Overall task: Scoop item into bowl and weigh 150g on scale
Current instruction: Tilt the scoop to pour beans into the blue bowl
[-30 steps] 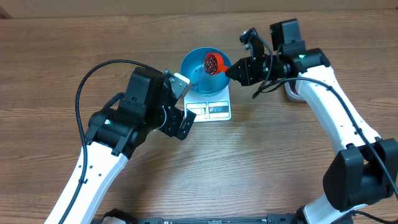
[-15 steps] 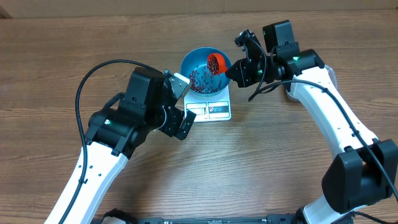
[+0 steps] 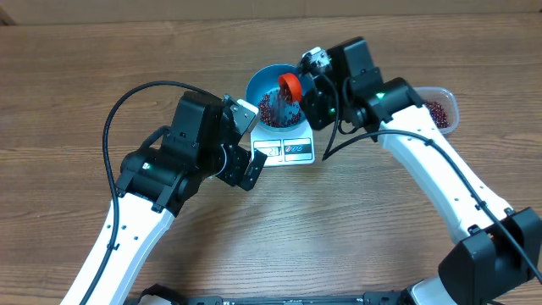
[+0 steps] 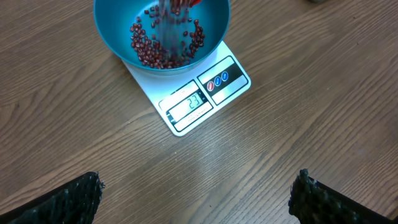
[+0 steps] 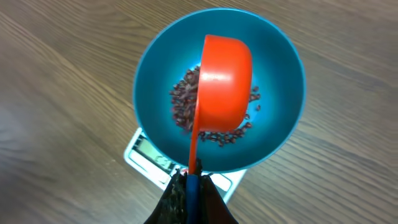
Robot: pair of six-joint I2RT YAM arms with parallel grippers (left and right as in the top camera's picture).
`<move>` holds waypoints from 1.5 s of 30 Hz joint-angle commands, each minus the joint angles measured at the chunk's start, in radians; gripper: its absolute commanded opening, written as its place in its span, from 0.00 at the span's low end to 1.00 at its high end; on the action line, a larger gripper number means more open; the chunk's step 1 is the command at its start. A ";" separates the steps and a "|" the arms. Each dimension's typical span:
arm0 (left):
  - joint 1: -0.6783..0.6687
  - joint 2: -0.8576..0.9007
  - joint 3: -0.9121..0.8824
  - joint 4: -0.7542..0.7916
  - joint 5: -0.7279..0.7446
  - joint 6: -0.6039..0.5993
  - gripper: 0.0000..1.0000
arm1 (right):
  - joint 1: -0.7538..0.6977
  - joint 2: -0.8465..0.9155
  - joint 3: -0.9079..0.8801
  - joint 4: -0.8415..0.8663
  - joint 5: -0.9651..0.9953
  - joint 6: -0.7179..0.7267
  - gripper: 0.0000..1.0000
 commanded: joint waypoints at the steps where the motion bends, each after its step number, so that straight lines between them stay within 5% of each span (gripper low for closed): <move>1: 0.005 -0.002 -0.005 -0.002 0.015 0.019 0.99 | 0.024 -0.029 0.037 0.003 0.138 -0.014 0.04; 22: 0.005 -0.002 -0.005 -0.002 0.015 0.019 1.00 | 0.060 -0.029 0.037 0.003 0.146 -0.016 0.04; 26: 0.005 -0.002 -0.005 -0.002 0.015 0.019 1.00 | 0.084 -0.029 0.037 -0.014 0.150 -0.108 0.04; 31: 0.005 -0.002 -0.005 -0.002 0.015 0.019 0.99 | 0.088 -0.029 0.037 0.006 0.259 -0.024 0.04; 45: 0.005 -0.002 -0.006 -0.002 0.015 0.019 1.00 | 0.102 -0.029 0.037 -0.010 0.187 -0.039 0.04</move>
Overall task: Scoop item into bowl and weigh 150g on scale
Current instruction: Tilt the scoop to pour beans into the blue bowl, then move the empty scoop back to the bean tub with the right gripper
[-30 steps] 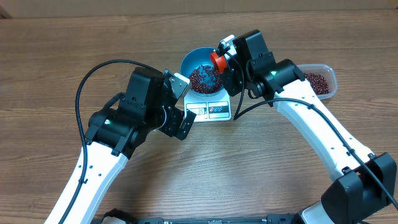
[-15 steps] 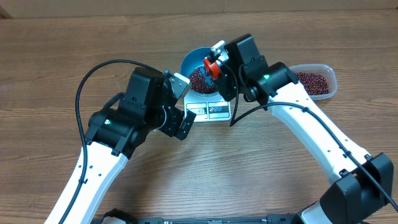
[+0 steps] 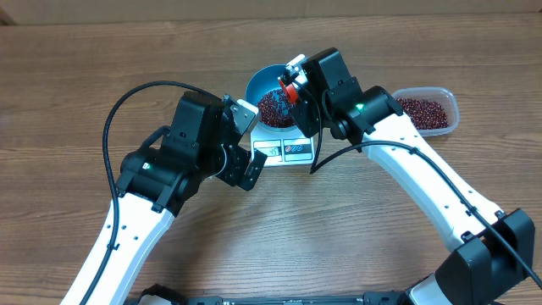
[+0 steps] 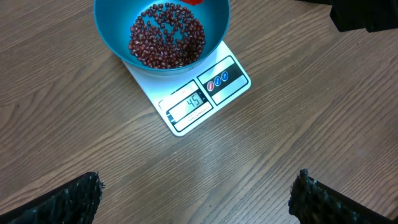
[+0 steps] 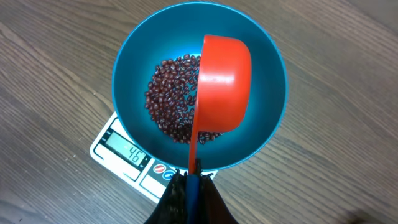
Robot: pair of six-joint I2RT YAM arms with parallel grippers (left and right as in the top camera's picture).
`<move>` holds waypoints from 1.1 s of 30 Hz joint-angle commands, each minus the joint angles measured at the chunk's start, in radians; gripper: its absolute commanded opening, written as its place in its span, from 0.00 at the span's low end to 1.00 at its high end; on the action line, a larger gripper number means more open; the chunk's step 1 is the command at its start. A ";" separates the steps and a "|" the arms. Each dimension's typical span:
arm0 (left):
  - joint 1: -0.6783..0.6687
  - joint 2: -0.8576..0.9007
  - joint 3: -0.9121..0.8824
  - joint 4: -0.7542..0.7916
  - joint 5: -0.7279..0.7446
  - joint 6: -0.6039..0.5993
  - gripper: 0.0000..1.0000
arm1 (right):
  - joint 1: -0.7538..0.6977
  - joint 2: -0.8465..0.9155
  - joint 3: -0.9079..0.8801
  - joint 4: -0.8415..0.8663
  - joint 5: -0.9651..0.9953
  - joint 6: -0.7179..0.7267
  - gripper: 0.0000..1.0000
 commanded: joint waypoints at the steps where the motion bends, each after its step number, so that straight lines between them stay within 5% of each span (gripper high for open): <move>1: 0.005 -0.002 -0.006 -0.002 0.015 0.019 1.00 | 0.006 -0.028 0.037 0.000 -0.018 0.014 0.04; 11: 0.005 -0.002 -0.005 -0.002 0.015 0.019 1.00 | -0.016 -0.029 0.037 -0.008 0.007 0.072 0.04; 15: 0.005 -0.002 -0.005 -0.002 0.015 0.019 1.00 | -0.005 -0.029 0.037 -0.046 -0.068 -0.066 0.04; 20: 0.005 -0.002 -0.006 -0.002 0.015 0.019 1.00 | -0.004 -0.029 0.037 -0.016 0.071 0.064 0.04; 24: 0.005 -0.002 -0.005 -0.002 0.015 0.019 1.00 | 0.008 -0.029 0.037 -0.033 0.036 -0.025 0.04; 33: 0.005 -0.002 -0.006 -0.002 0.015 0.019 1.00 | 0.009 -0.029 0.037 -0.025 0.092 0.016 0.04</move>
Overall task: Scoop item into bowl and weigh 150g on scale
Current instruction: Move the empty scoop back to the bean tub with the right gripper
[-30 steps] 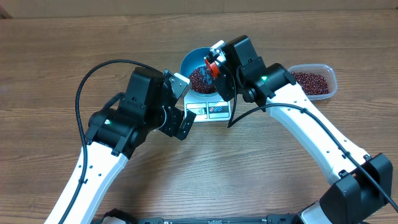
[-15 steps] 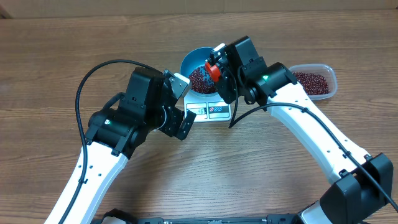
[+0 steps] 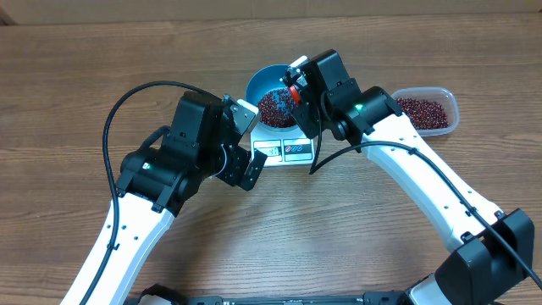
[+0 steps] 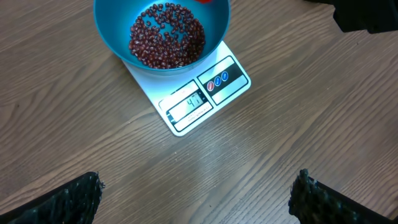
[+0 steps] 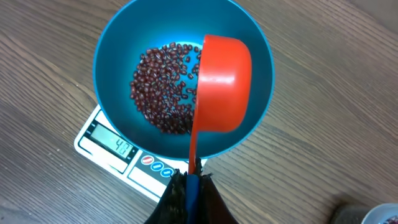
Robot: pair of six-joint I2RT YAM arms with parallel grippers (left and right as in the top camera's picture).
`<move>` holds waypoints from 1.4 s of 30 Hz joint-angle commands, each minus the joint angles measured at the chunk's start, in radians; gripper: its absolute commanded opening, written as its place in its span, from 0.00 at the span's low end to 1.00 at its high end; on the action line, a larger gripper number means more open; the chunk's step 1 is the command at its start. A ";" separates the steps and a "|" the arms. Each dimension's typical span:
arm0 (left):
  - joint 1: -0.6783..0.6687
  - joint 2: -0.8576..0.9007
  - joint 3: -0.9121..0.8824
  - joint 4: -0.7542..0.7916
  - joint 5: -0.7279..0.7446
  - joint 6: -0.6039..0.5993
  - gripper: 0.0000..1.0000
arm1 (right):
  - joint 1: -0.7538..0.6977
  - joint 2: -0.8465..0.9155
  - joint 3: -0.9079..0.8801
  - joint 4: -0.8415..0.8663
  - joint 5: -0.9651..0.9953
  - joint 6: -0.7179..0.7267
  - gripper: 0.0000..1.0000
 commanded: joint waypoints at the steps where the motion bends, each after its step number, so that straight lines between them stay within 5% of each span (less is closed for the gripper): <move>1: 0.005 -0.002 -0.005 -0.002 0.015 0.019 1.00 | -0.001 -0.029 0.036 0.006 0.036 0.026 0.04; 16: 0.005 -0.002 -0.005 -0.002 0.015 0.019 1.00 | -0.201 -0.122 0.036 -0.027 -0.085 0.203 0.04; 31: 0.005 -0.002 -0.006 -0.002 0.015 0.019 1.00 | -0.637 -0.174 0.019 -0.195 -0.037 0.201 0.04; 42: 0.005 -0.002 -0.005 -0.002 0.015 0.019 1.00 | -0.708 -0.104 -0.064 -0.146 -0.009 0.138 0.04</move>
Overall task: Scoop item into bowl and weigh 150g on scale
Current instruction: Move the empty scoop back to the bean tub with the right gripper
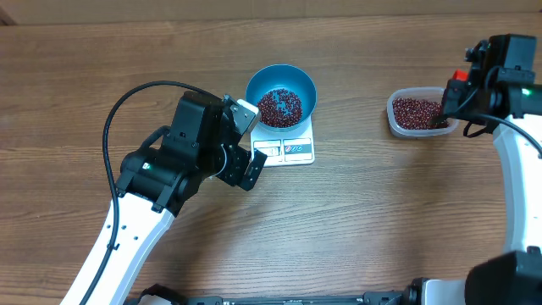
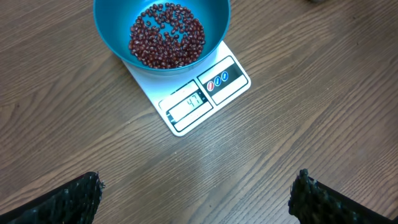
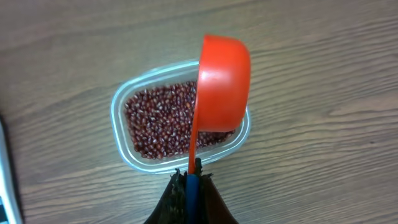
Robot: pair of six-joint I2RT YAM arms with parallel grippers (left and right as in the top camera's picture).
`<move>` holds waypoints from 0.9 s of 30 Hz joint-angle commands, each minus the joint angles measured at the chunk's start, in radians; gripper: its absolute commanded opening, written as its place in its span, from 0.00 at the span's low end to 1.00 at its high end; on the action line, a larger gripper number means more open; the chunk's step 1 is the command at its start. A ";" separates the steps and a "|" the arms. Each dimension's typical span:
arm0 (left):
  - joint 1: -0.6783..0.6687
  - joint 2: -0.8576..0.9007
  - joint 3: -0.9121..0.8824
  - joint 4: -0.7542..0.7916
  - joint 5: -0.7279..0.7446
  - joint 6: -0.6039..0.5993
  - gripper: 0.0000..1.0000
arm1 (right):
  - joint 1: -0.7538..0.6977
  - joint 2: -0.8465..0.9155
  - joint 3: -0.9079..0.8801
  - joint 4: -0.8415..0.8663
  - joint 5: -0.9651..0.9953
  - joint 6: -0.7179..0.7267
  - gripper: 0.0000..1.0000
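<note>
A blue bowl (image 1: 281, 95) with red beans (image 2: 166, 35) sits on the white scale (image 2: 200, 99), whose display reads 47. At the table's right stands a clear plastic container of red beans (image 3: 163, 118), also seen from overhead as the container (image 1: 417, 113). My right gripper (image 3: 191, 180) is shut on the handle of the orange scoop (image 3: 222, 81), which hangs turned on its side above the container; overhead the scoop (image 1: 459, 78) shows beside the wrist. My left gripper (image 2: 196, 196) stands open above bare table just in front of the scale, holding nothing.
Wooden tabletop (image 1: 356, 203) all around. The left arm (image 1: 182, 157) and its black cable sit left of the scale. The right arm (image 1: 517, 161) runs along the right edge.
My right gripper has moved with the orange scoop from over the blue bowl to over the clear bean container at the right. The scale still reads 47. The left arm is unmoved.
Beans were falling from the tipped scoop into the bowl with the scale at 23. Then the pile was bigger and the scale read about 45, then 47, the scoop still over the bowl. Now the scoop is over the container.
</note>
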 commanded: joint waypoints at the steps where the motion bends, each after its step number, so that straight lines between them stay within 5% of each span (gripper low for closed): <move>1: 0.005 -0.002 -0.006 -0.002 0.015 0.019 1.00 | 0.001 0.046 -0.026 0.018 0.019 -0.019 0.04; 27: 0.005 -0.002 -0.006 -0.002 0.015 0.019 1.00 | 0.069 0.233 -0.029 0.054 0.158 -0.084 0.04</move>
